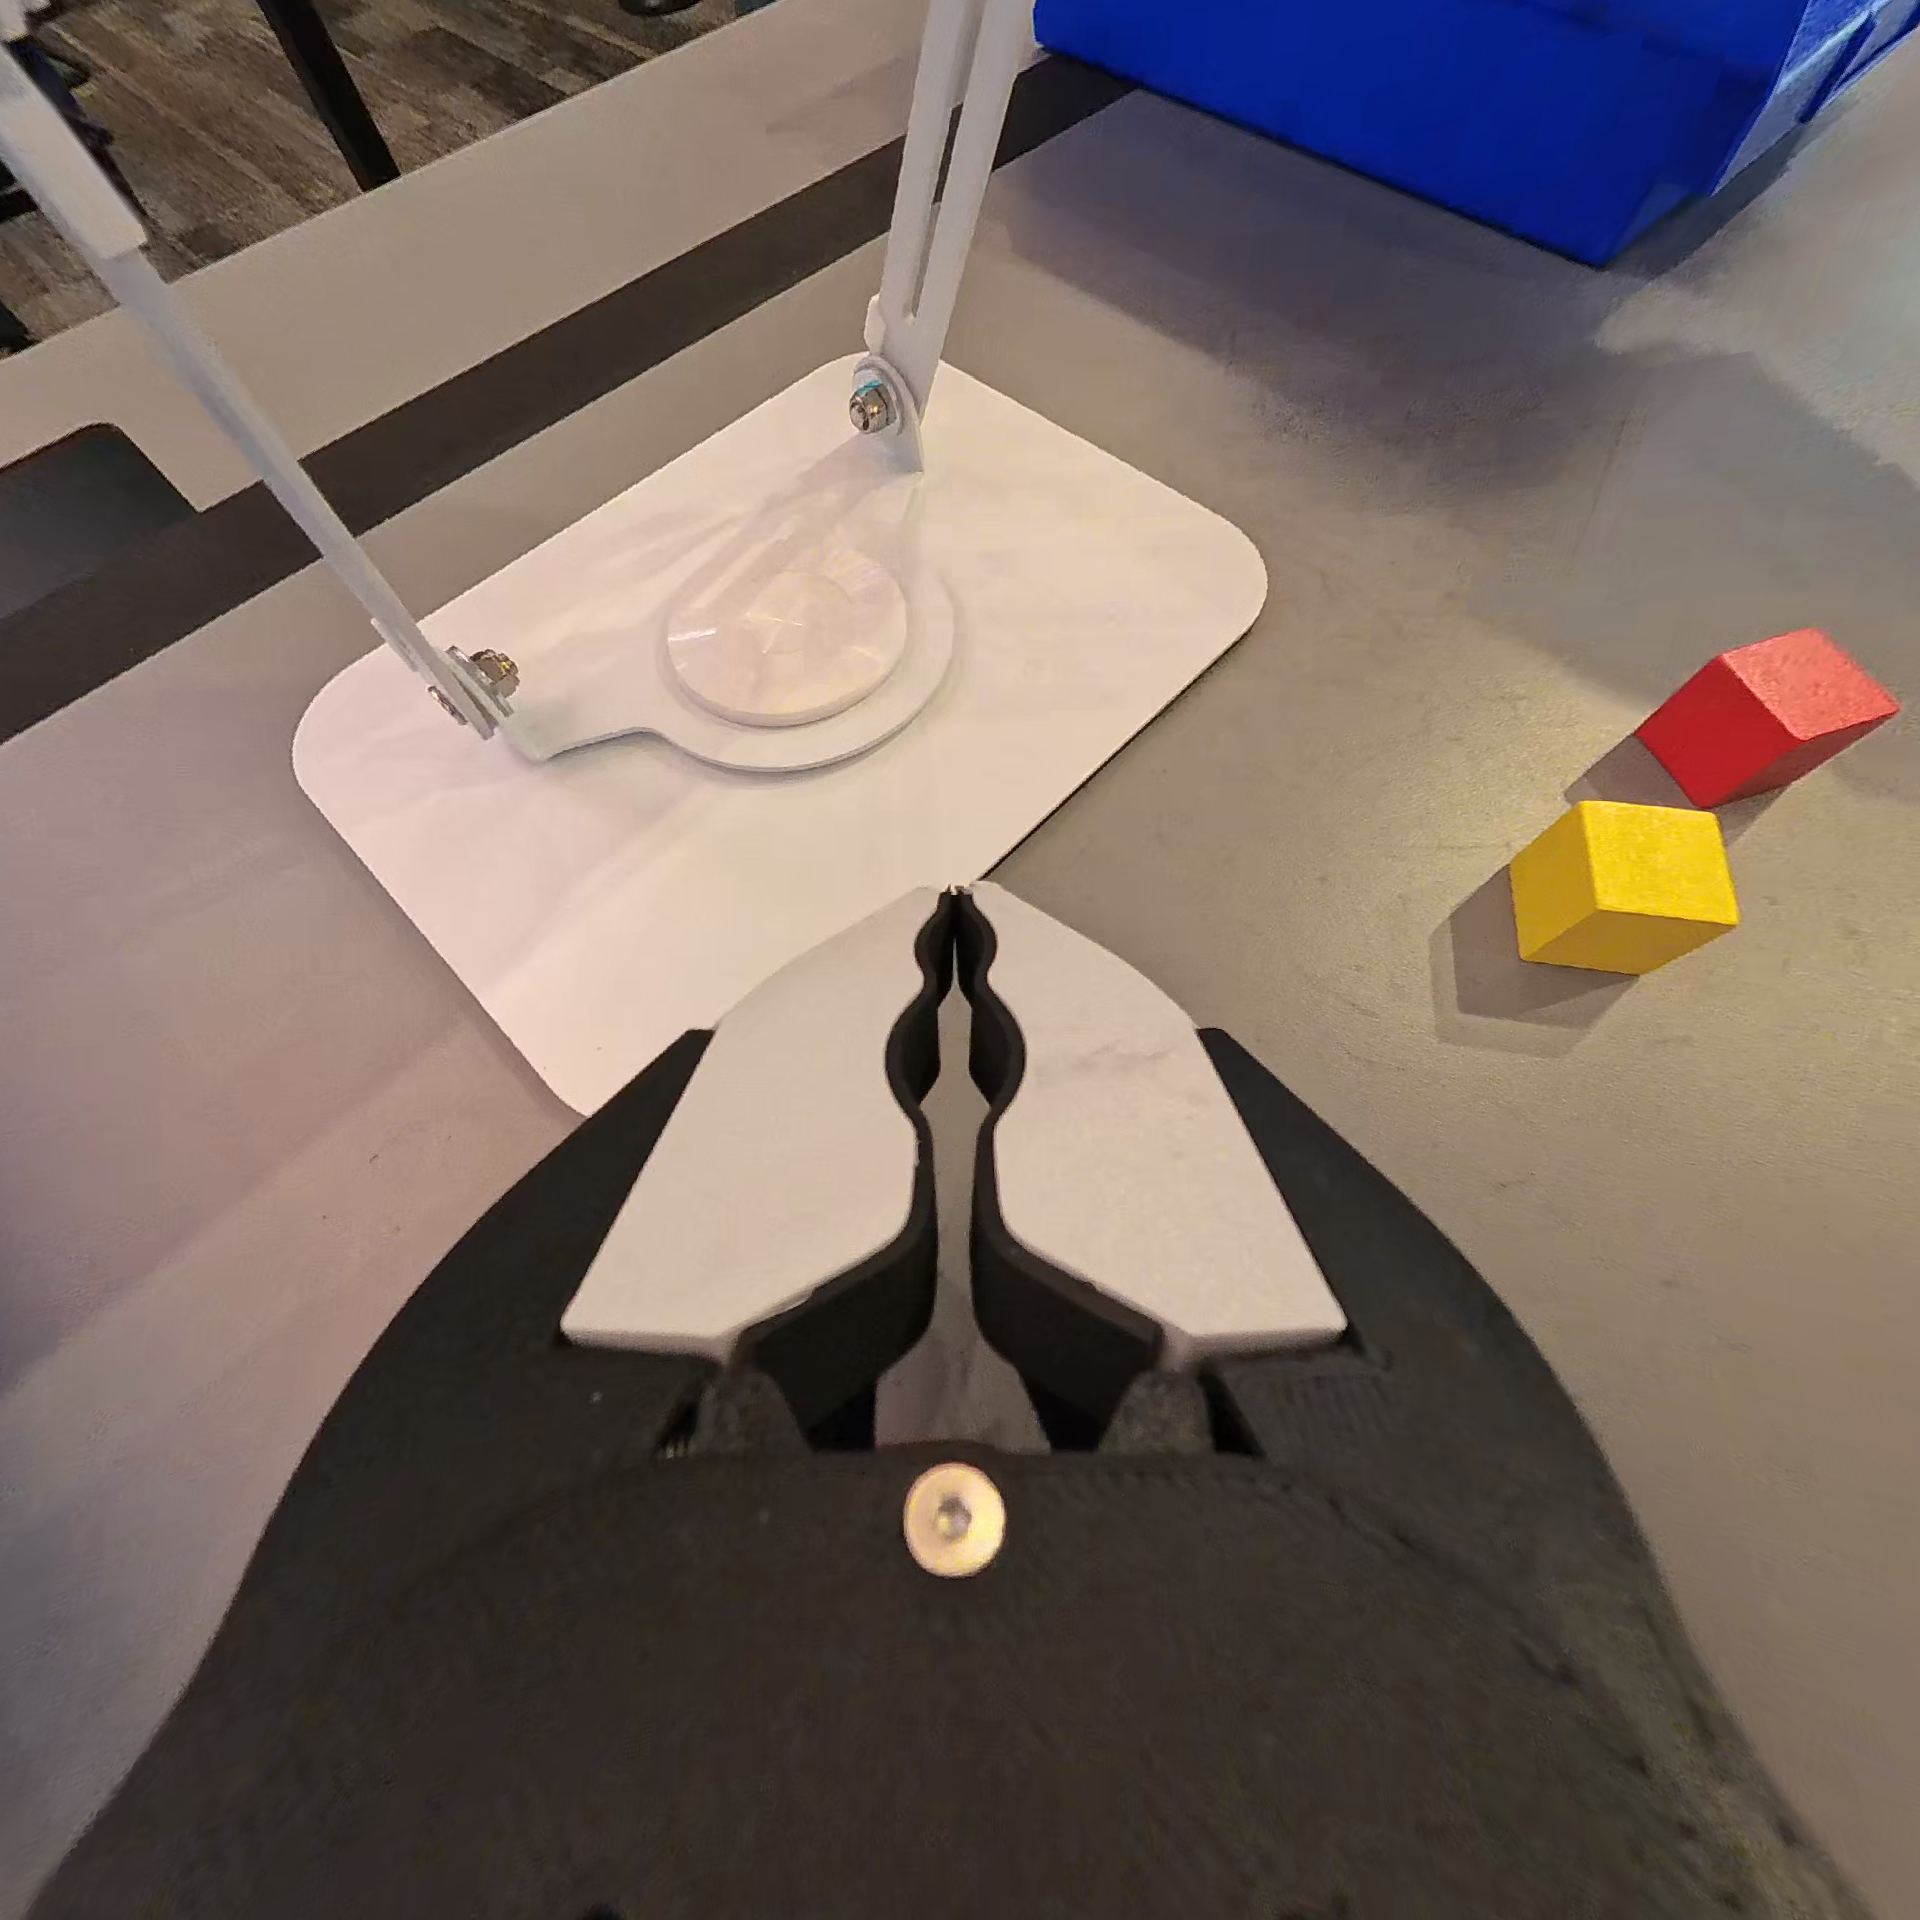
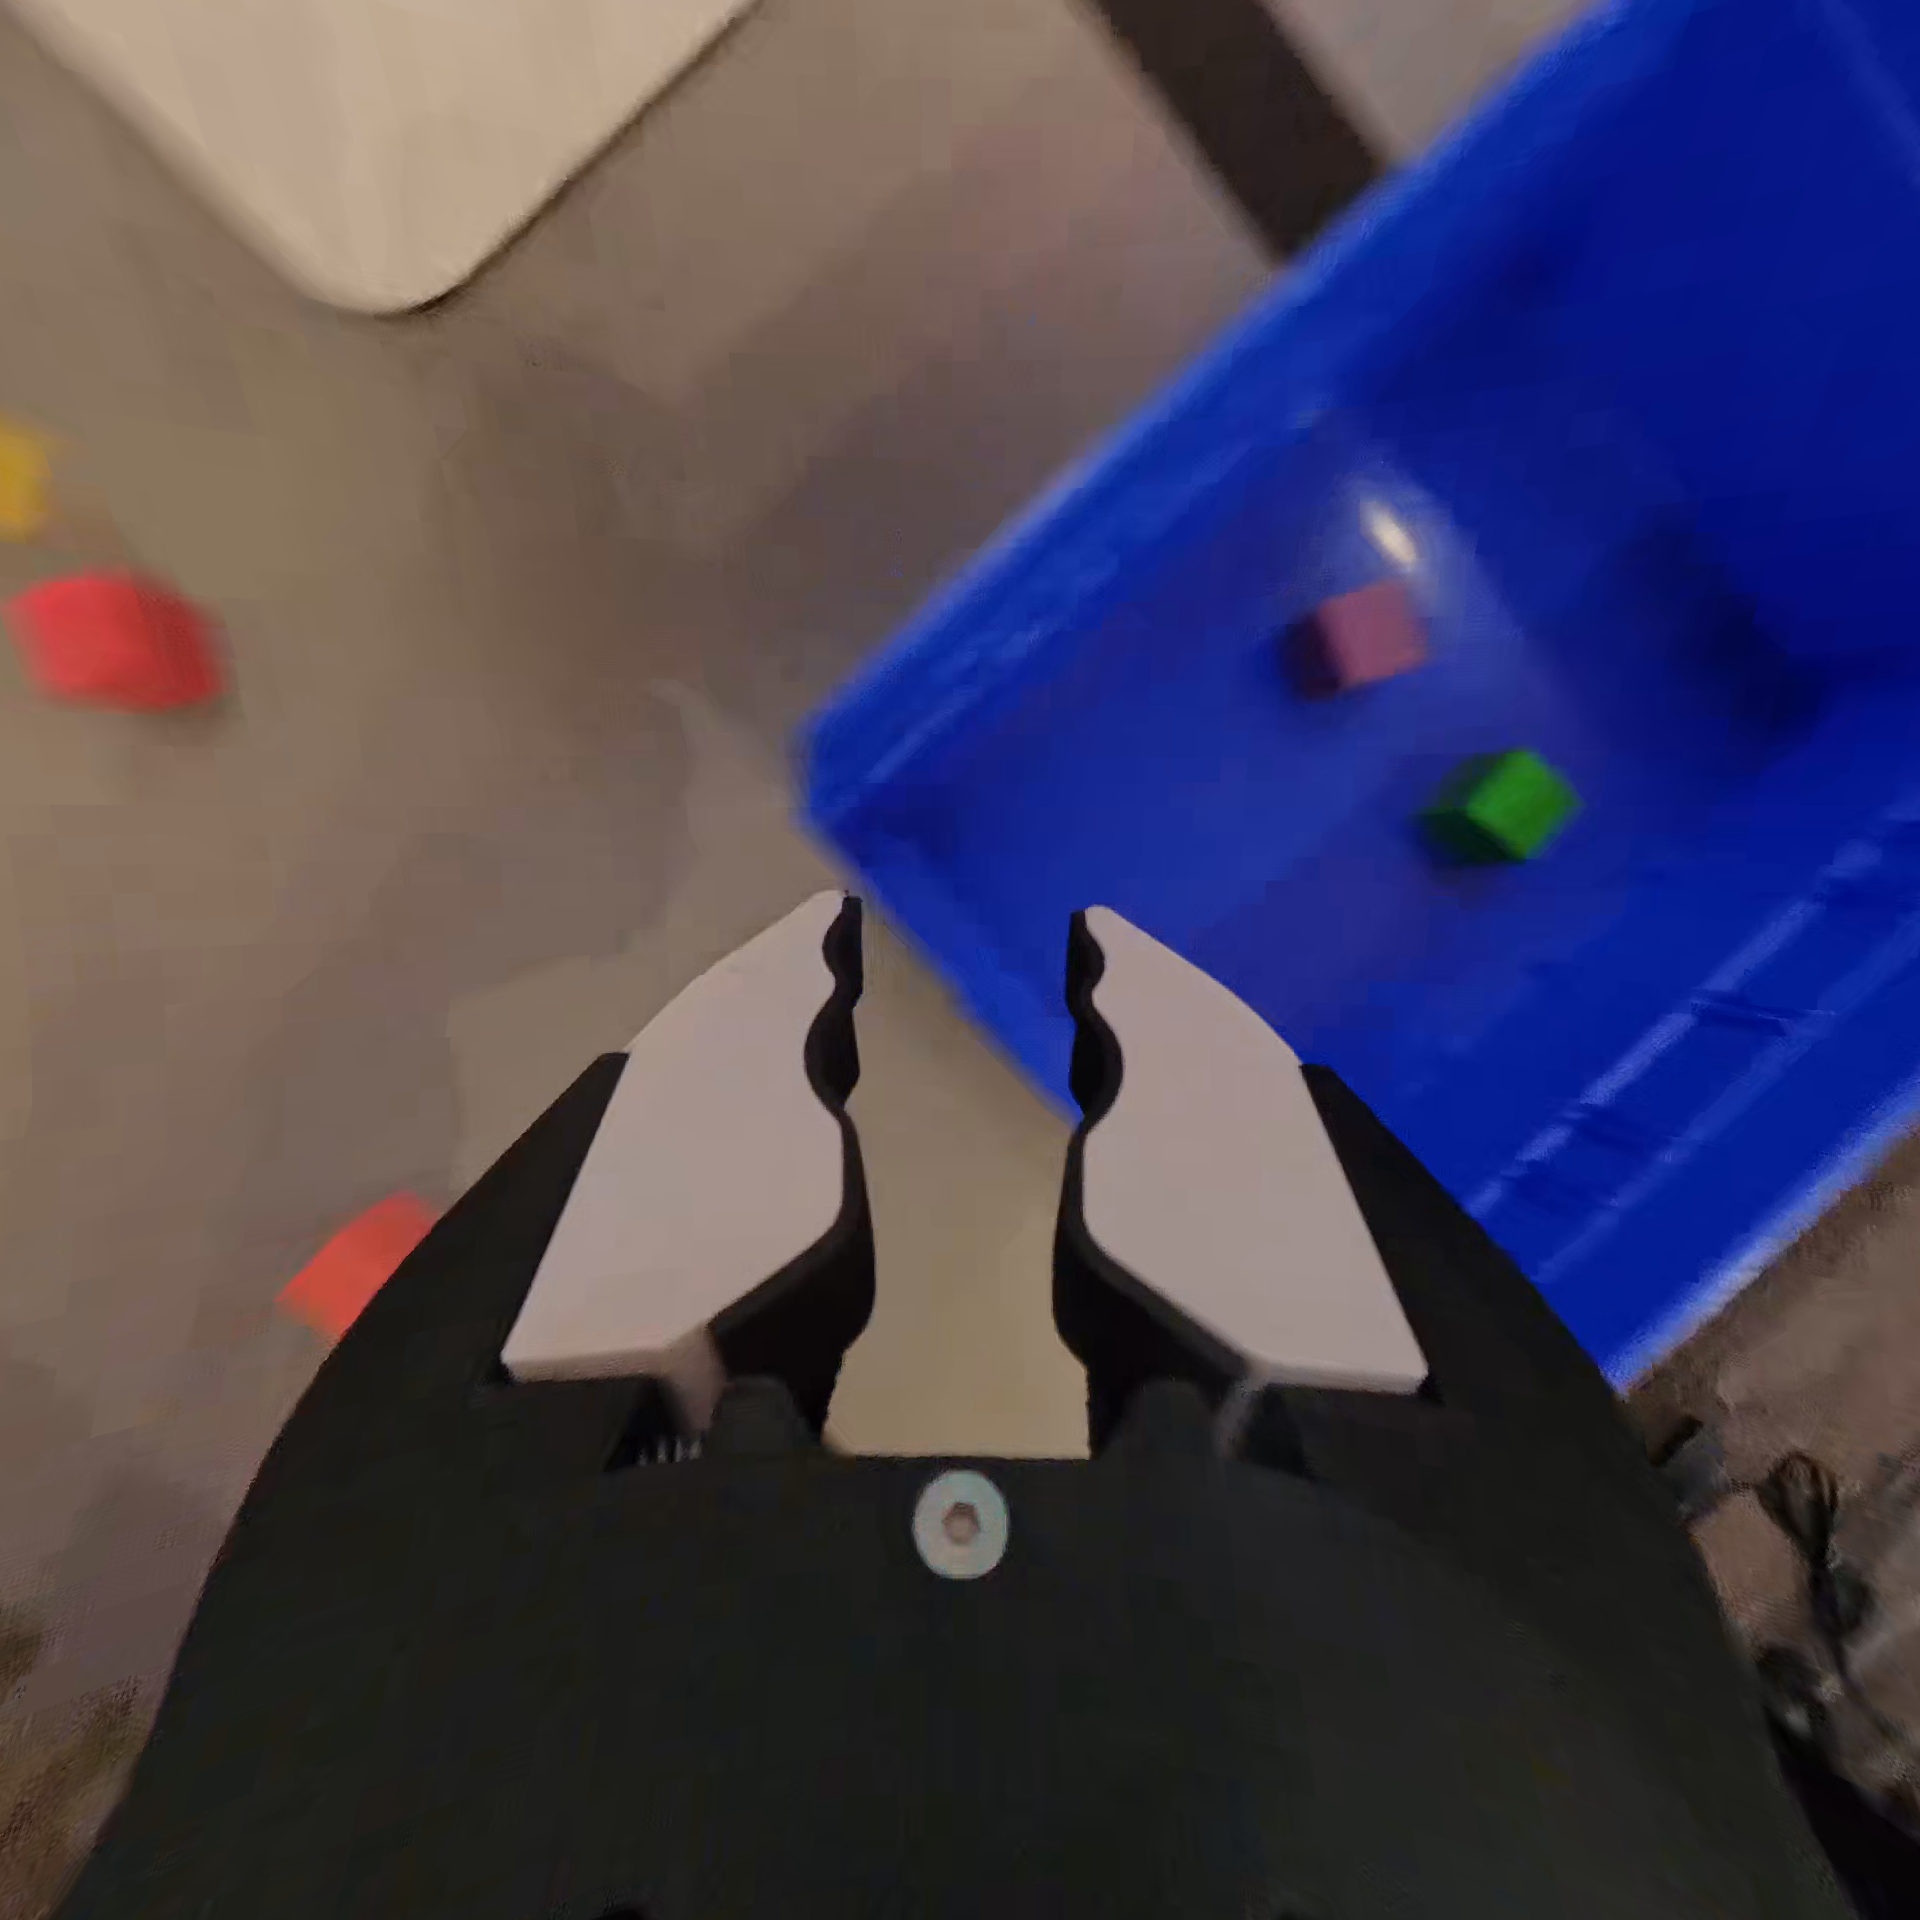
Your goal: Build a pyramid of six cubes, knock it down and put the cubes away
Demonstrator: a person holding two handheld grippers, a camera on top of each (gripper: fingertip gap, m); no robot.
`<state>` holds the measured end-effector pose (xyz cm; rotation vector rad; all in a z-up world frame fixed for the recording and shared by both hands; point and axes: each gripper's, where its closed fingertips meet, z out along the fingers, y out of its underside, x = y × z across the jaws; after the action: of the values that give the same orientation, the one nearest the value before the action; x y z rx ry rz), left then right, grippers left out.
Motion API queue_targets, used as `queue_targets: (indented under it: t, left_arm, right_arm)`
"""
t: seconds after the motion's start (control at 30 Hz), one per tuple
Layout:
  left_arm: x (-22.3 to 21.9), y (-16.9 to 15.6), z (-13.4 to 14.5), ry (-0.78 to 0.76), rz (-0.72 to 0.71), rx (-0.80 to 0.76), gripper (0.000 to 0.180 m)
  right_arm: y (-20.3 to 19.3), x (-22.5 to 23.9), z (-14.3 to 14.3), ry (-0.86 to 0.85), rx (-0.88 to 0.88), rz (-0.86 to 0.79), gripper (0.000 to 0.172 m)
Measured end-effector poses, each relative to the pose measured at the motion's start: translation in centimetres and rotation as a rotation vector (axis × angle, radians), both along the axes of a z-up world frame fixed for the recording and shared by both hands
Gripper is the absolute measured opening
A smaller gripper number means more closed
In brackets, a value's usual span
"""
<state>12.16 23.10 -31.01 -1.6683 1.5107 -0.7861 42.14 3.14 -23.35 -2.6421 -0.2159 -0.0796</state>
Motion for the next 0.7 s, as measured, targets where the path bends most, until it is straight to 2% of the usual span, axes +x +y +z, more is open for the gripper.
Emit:
queue_targets:
  t: [0.17, 0.33, 0.5, 0.7]
  left_arm:
    - [0.0, 0.0, 0.0, 0.001, 0.004, 0.004, 0.0]
    - [0.0, 0.1, -0.1, 0.006, 0.008, 0.01, 0.0]
    - [0.0, 0.2, -0.1, 0.012, 0.013, 0.016, 0.0]
    - [0.0, 0.1, -0.1, 0.012, 0.011, 0.015, 0.0]
  right_arm:
    - [-7.7, -10.7, -3.6, 0.067, -0.205, 0.199, 0.05]
    - [-13.1, -14.4, -7.9, 0.045, -0.374, 0.207, 0.057]
    - [-13.6, -15.3, -10.0, 0.061, -0.37, 0.216, 0.059]
    - [-13.1, -15.3, -10.8, -0.009, -0.36, 0.336, 0.046]
